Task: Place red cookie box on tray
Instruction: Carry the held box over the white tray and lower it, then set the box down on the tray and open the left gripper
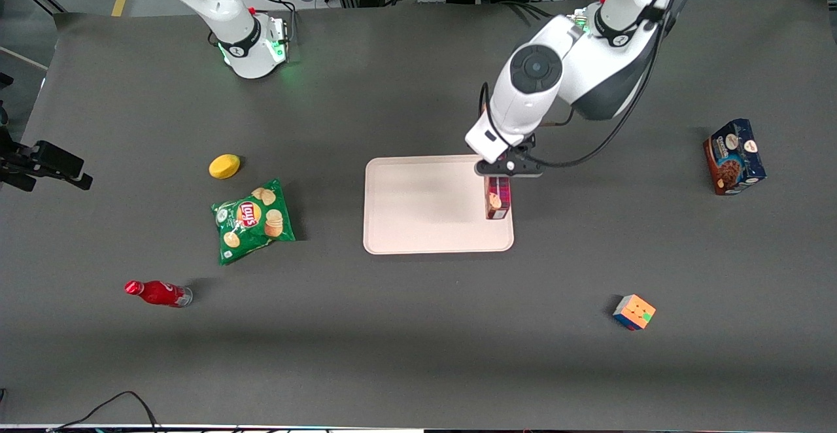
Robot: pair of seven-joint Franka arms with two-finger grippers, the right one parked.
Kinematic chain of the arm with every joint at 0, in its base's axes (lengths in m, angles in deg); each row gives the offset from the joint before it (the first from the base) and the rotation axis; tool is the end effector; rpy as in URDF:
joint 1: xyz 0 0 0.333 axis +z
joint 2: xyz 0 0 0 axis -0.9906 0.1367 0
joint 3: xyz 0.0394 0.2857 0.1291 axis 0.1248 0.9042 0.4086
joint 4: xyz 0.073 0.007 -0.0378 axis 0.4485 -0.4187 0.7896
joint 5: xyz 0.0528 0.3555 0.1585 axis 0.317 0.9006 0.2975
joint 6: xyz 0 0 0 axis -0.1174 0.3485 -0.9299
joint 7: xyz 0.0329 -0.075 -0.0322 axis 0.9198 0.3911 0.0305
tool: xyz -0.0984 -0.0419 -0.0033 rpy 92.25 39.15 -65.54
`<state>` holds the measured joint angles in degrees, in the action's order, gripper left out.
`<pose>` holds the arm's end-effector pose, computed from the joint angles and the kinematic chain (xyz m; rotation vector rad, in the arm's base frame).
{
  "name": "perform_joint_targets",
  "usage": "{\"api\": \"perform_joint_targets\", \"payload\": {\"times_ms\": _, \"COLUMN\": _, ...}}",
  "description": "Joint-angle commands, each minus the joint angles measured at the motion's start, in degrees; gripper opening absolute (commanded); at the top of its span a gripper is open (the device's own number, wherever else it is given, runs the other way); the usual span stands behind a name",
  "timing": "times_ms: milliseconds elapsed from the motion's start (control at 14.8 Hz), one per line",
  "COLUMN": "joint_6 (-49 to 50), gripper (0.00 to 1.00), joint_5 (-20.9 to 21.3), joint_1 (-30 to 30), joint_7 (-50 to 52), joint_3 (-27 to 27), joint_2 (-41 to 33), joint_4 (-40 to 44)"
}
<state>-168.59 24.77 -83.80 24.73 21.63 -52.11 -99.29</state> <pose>0.4631 -0.3643 0.3749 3.1055 0.0304 -0.1651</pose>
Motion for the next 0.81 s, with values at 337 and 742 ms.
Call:
{"api": "perform_joint_targets", "payload": {"times_ms": 337, "joint_6": -12.2, "gripper": 0.03, "joint_5": 12.1, "joint_1": -0.2, "joint_7": 7.4, "joint_3": 0.0, "joint_2": 13.1, "joint_4": -1.0}}
{"api": "perform_joint_targets", "payload": {"times_ms": 742, "joint_6": -18.4, "gripper": 0.04, "joint_5": 15.0, "joint_1": -0.4, "joint_7": 10.2, "joint_3": 0.5, "joint_2": 16.6, "joint_4": -3.6}}
